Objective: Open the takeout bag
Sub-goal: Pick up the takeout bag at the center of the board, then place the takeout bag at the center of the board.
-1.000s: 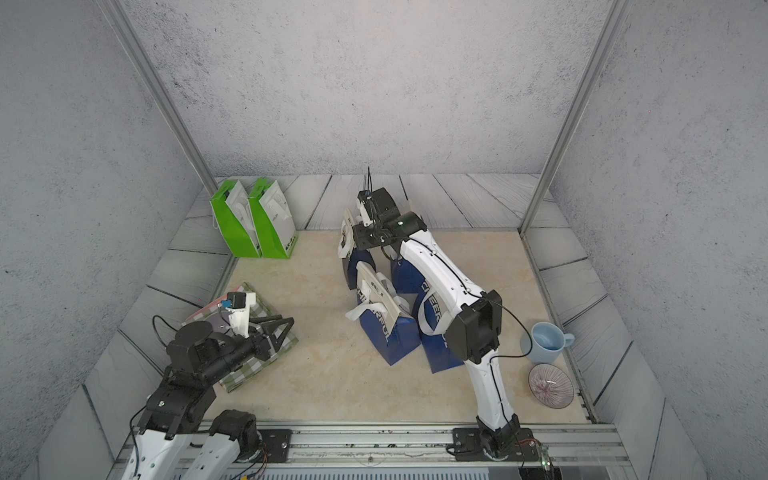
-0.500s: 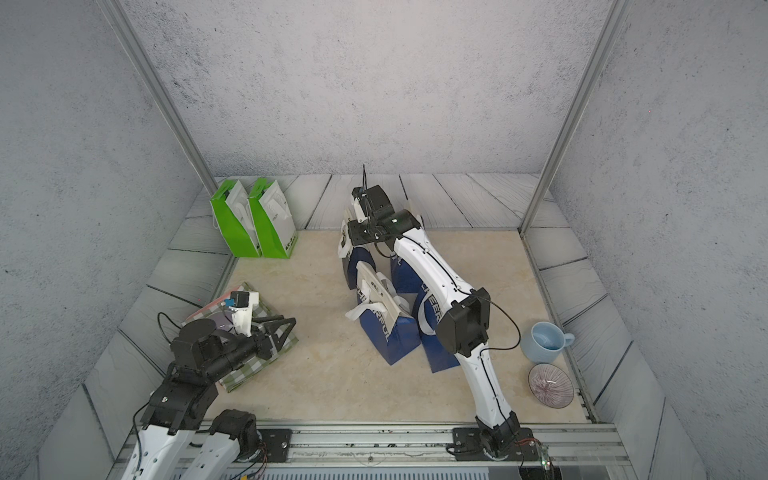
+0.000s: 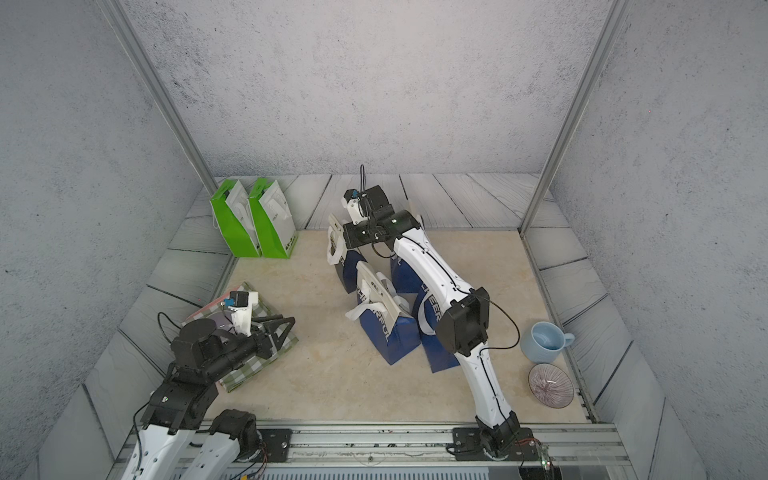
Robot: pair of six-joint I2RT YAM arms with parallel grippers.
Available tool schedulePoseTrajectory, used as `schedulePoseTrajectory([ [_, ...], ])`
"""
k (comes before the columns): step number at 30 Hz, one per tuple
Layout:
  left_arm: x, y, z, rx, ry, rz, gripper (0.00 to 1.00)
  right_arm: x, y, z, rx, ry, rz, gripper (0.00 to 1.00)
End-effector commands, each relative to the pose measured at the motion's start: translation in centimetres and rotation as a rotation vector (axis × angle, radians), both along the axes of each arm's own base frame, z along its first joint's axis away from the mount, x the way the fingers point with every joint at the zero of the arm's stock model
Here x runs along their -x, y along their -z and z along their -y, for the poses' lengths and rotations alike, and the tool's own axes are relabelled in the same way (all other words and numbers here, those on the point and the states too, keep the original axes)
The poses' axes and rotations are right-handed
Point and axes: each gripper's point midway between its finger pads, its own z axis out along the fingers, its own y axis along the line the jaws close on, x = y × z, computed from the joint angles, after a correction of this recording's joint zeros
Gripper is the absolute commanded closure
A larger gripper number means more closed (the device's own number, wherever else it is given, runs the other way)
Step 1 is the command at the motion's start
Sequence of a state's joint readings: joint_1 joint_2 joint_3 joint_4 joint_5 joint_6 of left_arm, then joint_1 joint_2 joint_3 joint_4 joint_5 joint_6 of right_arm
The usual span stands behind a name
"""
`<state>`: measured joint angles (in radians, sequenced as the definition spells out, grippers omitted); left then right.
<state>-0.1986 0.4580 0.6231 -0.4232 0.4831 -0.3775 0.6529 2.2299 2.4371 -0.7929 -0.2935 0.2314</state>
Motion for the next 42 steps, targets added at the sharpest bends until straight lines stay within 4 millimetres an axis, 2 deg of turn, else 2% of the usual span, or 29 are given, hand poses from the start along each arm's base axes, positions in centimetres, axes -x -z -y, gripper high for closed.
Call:
schedulePoseTrajectory([
  [1,0.0,0.3,-0.4,-0.017,-0.024,0.008,0.51,4.1,-4.9,-1.2,-0.093,-0.131,0.044,1.0],
  [7,0.3,-0.1,-0.3,0.017,-0.022,0.038,0.5,9.3,-4.4,-2.1,-0.078,-0.288,-0.016,1.0],
  [14,0.6,-0.5,-1.2,0.007,-0.081,0.039,0.49,14.7,-4.2,-1.7,-0.041,-0.388,-0.022,1.0],
  [22,3.2,-1.9,1.3,0.198,0.063,0.059,0.45,20.4,-3.5,1.3,-0.021,-0.486,-0.053,1.0],
  [27,4.0,-1.9,2.3,0.3,0.131,0.102,0.36,23.2,-2.8,3.5,-0.003,-0.55,-0.06,1.0],
  [33,3.0,-0.6,2.7,0.328,0.135,0.103,0.36,25.2,-1.7,5.2,0.03,-0.607,-0.061,1.0],
  [39,2.1,0.7,3.8,0.37,0.178,0.084,0.35,25.7,-1.5,5.9,0.027,-0.611,-0.036,1.0],
  [42,2.4,0.9,4.5,0.372,0.207,0.093,0.35,25.8,-1.1,6.2,0.045,-0.606,-0.035,1.0],
])
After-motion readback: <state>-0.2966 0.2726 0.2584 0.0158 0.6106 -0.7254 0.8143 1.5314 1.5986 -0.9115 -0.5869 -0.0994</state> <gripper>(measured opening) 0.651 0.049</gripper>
